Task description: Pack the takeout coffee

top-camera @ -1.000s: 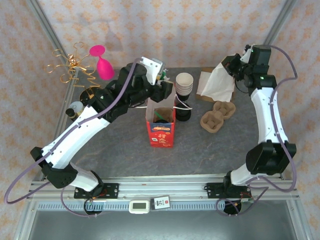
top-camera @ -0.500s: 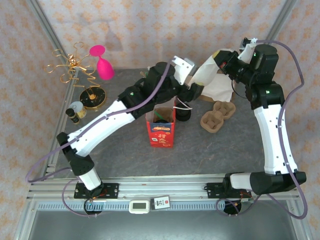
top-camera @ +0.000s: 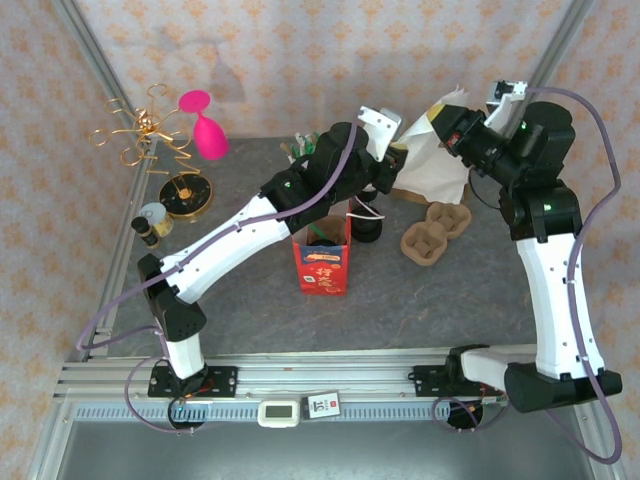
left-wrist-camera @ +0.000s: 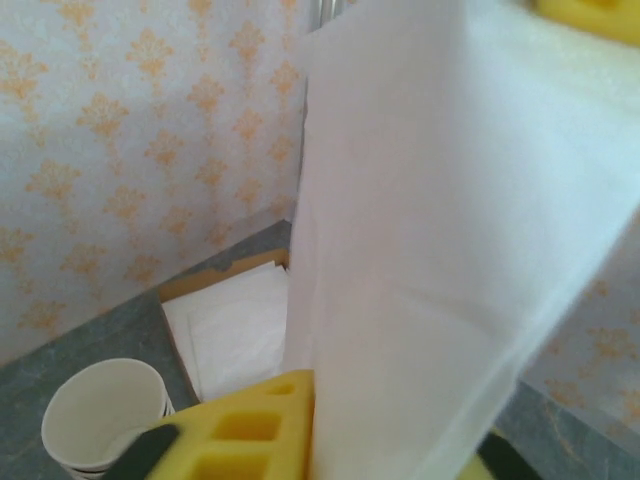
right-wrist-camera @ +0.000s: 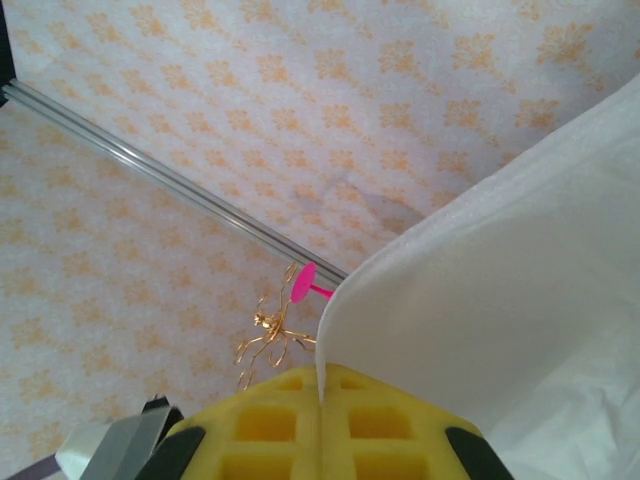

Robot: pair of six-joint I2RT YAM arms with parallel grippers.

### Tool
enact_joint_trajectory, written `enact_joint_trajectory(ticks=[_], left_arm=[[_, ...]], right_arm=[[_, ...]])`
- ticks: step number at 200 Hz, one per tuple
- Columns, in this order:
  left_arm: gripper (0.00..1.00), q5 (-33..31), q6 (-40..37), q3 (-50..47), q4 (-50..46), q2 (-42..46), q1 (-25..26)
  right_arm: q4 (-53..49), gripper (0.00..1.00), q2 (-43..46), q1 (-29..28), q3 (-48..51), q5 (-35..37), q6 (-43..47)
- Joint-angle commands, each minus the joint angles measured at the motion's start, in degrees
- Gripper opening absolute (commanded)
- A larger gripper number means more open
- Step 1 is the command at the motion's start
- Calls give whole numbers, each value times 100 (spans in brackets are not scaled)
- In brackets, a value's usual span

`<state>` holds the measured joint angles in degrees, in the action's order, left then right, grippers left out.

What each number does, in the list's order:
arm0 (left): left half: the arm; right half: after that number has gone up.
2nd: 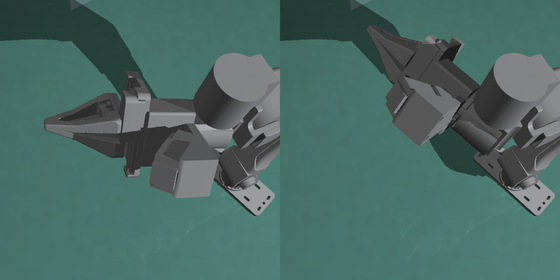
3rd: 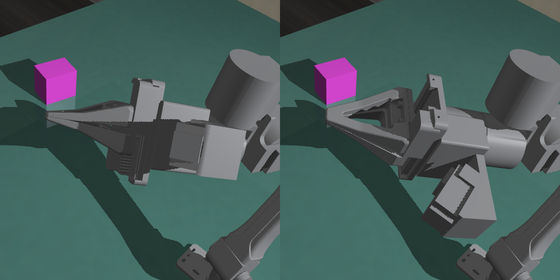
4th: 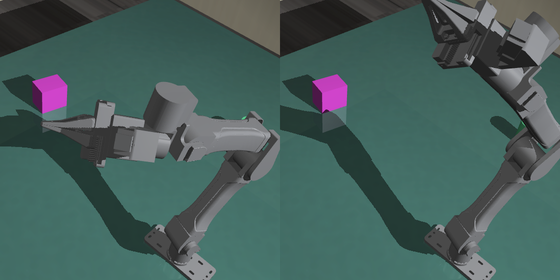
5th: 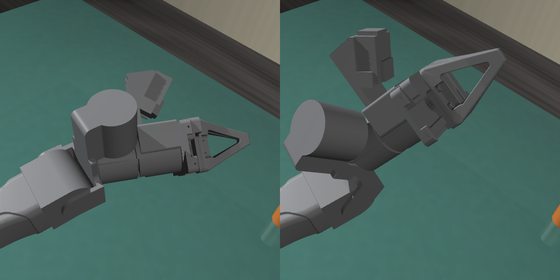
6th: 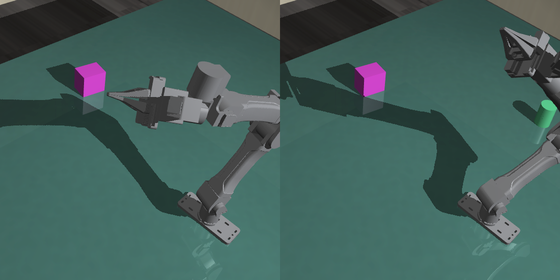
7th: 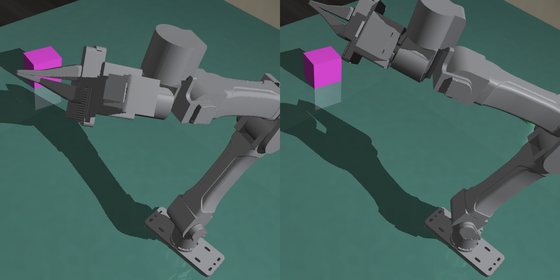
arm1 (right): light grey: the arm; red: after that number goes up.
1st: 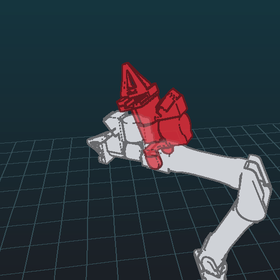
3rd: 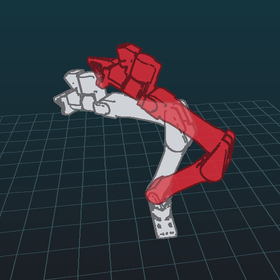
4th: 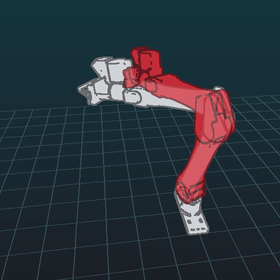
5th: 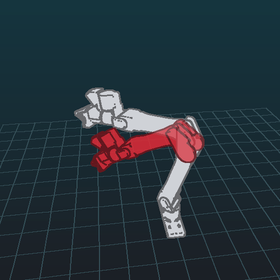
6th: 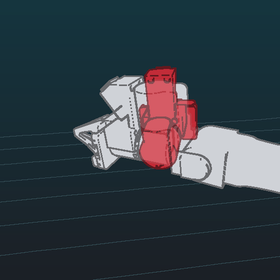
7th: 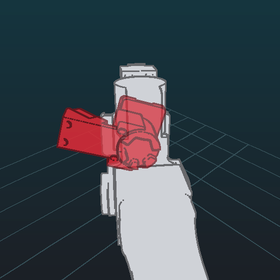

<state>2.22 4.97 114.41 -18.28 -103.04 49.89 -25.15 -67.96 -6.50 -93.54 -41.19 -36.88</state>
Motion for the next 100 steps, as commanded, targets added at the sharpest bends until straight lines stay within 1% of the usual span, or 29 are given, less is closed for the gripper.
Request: enact_joint_trajectory(ticks=[1,15,23,38,49,63,73,86,100], left_arm=[[7,-108,148,236,264,-22,3],[0,-253,179,392,152,-14,-3],[0,-367,181,555,18,-14,-21],[0,-433,127,883,-302,-1,-101],[0,-387,25,1068,-525,44,-194],[0,-290,-144,1116,-710,193,-346],[0,-205,-263,1064,-795,337,-458],[0,-112,-441,1014,-954,504,-610],[0,-19,-721,1001,-1276,677,-727]], right_arm=[[362,0,224,-18,140,-110,-9],[373,0,268,-18,201,-187,55],[447,7,315,-22,271,-268,99],[617,14,463,-19,465,-461,170],[680,19,584,-18,597,-619,308],[738,32,794,-26,811,-881,589],[734,37,945,-26,966,-1051,881],[596,45,1116,-27,1037,-1068,1304],[516,53,1270,-26,1015,-881,1689]])
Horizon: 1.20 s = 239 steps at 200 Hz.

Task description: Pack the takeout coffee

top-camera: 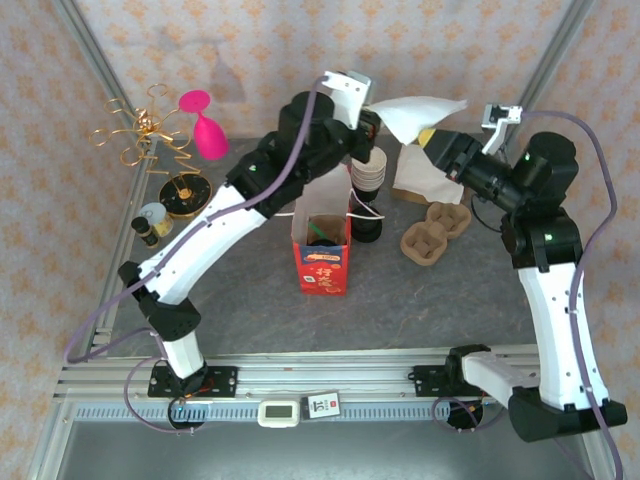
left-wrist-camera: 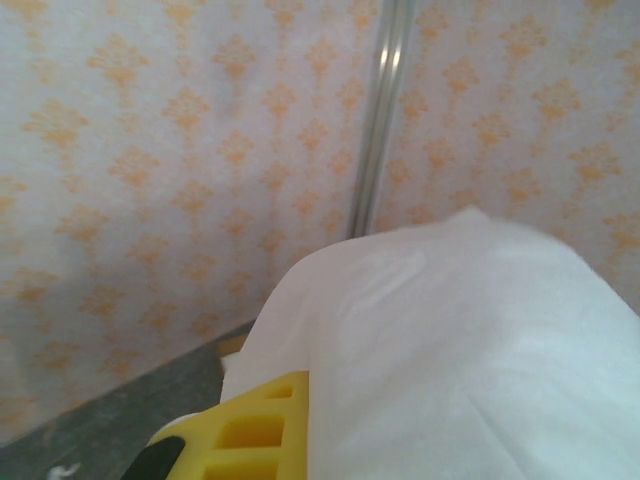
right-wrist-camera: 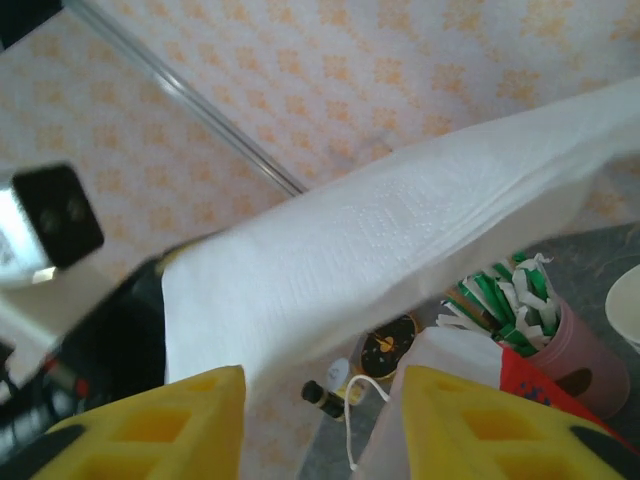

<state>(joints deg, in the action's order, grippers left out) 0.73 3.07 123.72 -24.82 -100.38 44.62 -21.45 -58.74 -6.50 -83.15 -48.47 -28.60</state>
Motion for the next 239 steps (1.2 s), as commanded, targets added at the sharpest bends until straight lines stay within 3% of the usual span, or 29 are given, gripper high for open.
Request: enact_joint_trajectory(ticks=[1,19,44,70,97,120,152,205,239], left_arm=[[0,143,-564,67,-648,421,-204],[0,147,-1131,-93,-993,686,-233],[0,147,-1718,-382,-1461,1073,-241],[0,470,-2125,-829,-1656,1534,-226],[0,968,-2328,-1093,-1817,1879,-233],[0,1411,-2416,-1166,-2027,2012,-227],[0,1983,-2482,-1175,-2106,2058,-213],[0,2284,-2568,-1100,-2132,1979,-187],[0,2357,-2593,-973,-2254,1862,-169]], right_arm=[[139,54,356,-26,-29,-123,885],[-55,57,432,-26,-140,559,1472],[267,70,364,-24,-57,834,2198],[623,75,-14,-27,-43,-94,3016],[326,78,-408,-253,-254,-1072,4500],[65,84,-568,-737,-415,-1166,5652],[-679,84,-1189,-1328,-1057,-1204,6461],[-1651,71,-1912,-2211,-1628,-1050,7219],[-1715,50,-2097,-2408,-1709,-974,7277]])
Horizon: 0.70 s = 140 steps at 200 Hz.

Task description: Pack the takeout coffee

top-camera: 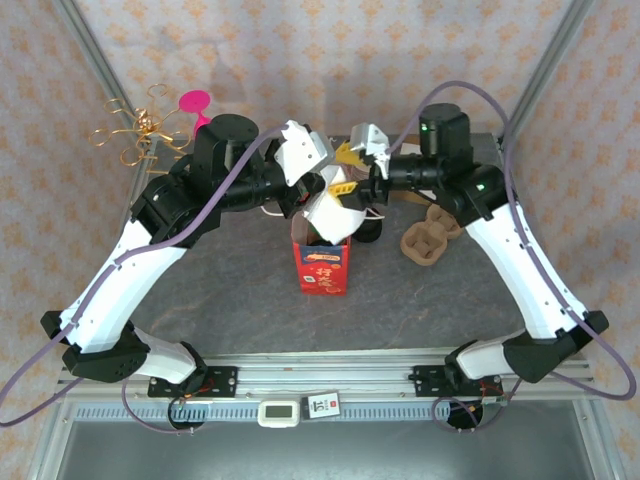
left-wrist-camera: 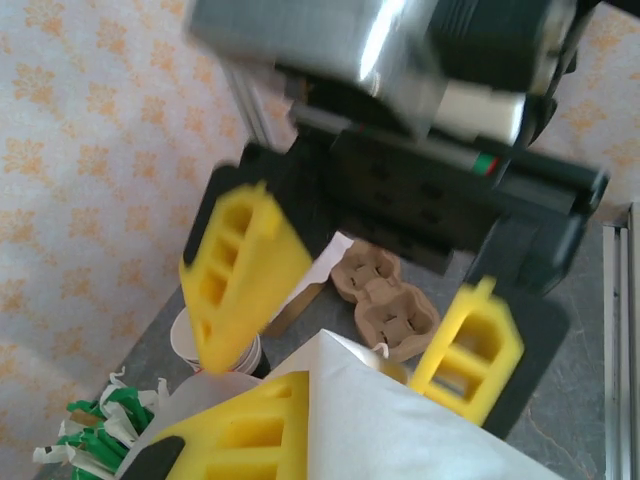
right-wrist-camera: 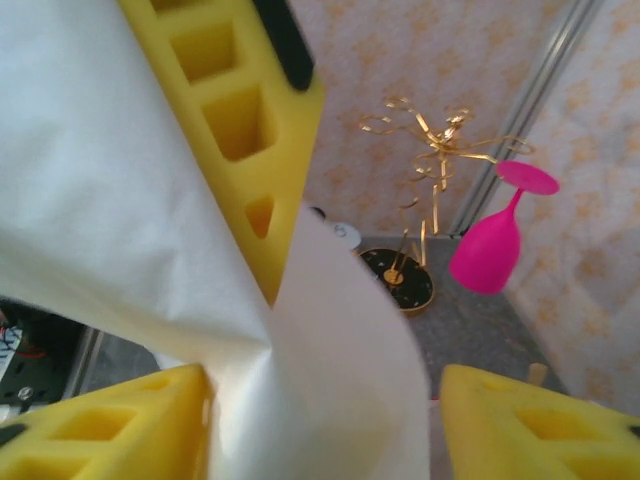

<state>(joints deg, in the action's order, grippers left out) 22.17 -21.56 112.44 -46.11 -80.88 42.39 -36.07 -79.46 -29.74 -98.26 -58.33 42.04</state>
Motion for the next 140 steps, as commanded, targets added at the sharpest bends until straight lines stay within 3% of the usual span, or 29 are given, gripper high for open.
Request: enact_joint_trajectory(ticks=[1,29,42,60,65,75,91,118,130,140], left_arm=[[0,211,-138,155,-126,-87,56],[0,-151,-175,139,-120,-82,55],[0,-370,-146,183,-97,-74,44],[1,-640,-35,269,-3,-39,50],[10,-720,-1,290,33,-14,53],[39,-934,112,304,124,72,55],[56,-1512,352,164,329,316,53],[68,-2951,1334,-720,1120,1122,39],[71,-3597,2013,-1180,1345,1520,33],[73,-3765,2507,-1536,1361,1797,16]], right_arm=[[-248,48,-34,-85,-205,8,206],[50,10,109,-99,-86,223,-223],[218,0,278,-105,98,293,-394],[782,0,558,-103,512,609,-1043],[902,0,621,-103,599,695,-1214],[1176,0,742,-103,784,1141,-1842],[1220,0,815,-103,827,1902,-2669],[1323,0,820,-158,752,2816,-4254],[1397,0,789,-338,755,3745,-5052],[1359,0,730,-558,715,4339,-5432]])
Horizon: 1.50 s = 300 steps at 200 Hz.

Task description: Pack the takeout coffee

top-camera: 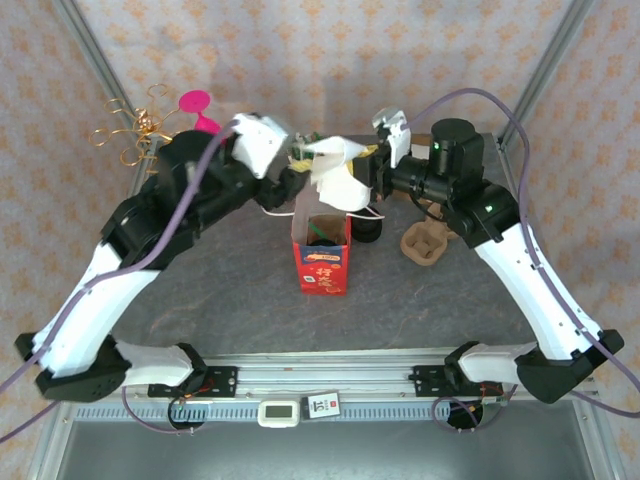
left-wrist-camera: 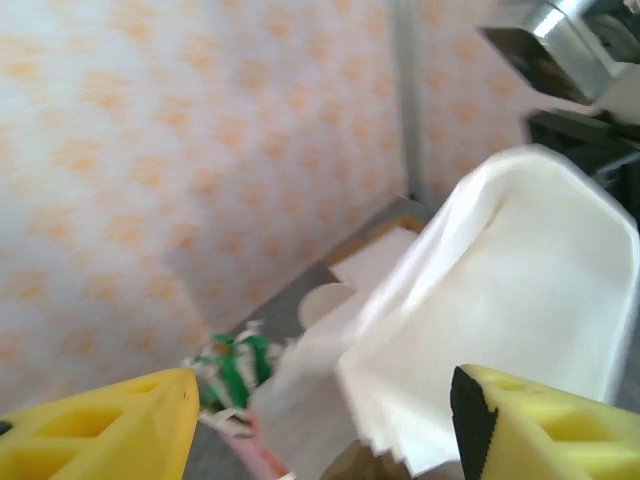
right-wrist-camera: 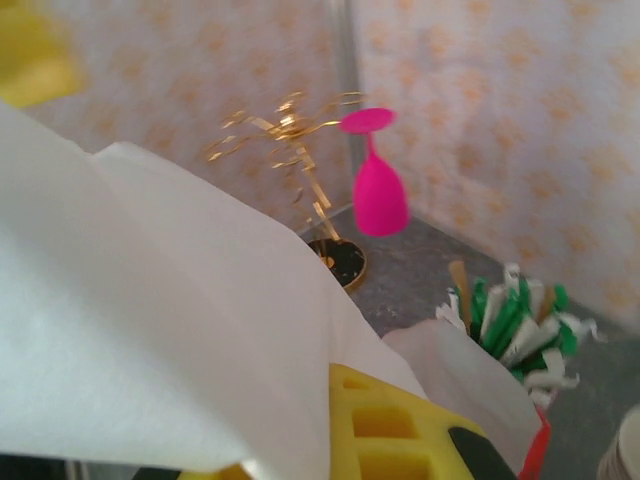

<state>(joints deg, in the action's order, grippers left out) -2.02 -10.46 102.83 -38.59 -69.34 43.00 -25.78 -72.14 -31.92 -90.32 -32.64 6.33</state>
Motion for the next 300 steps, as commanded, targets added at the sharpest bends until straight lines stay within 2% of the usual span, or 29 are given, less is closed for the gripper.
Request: enact_joint_trajectory(ticks=[1,9,19,50,76,132,163,223,232,244,265,300], left_arm=[[73,-1354,1419,-608,613,668,-41],[73,-1404,1848,-890,599,866,-46],[74,-1391,2248,-1186,567,1056,-42],[74,-1616,3418,-1764,189,1268,-51],[73,-1496,3893,-2140,157,1351,-61],[73,-1409,4256,-2676,285,1568,-77],[73,-1354,4278,-2709,251,1552,-93],[74,-1371,4306,-2713,244,1494,-115],[73,-1388,4305,-2723,247,1488,-115],[74,-1387,4286,-2724,246,1466,-119],[74,-1336,4242,-2673,228,1377,-134],[74,-1299,4144,-2498,193,1241,-160]], right_arm=[[316,0,-6,-358,-76,1876,-1932],[246,0,-88,-520,-108,2459,-2400],[147,0,-248,-650,-256,2559,-2713],[-884,0,-1036,-1170,-1194,3657,-3449],[-2052,0,-1696,-1670,-1964,4788,-3806],[-2427,0,-1764,-2011,-1635,5460,-4251],[-2278,0,-1787,-2011,-1434,4940,-4180],[-2593,0,-2114,-2011,-1284,4547,-4357],[-2675,3,-2171,-2011,-1303,4533,-4368],[-2710,13,-2205,-2011,-1323,4462,-4368],[-2876,18,-2256,-2011,-1495,4400,-4363],[-3073,40,-2287,-1958,-1920,4488,-4097]])
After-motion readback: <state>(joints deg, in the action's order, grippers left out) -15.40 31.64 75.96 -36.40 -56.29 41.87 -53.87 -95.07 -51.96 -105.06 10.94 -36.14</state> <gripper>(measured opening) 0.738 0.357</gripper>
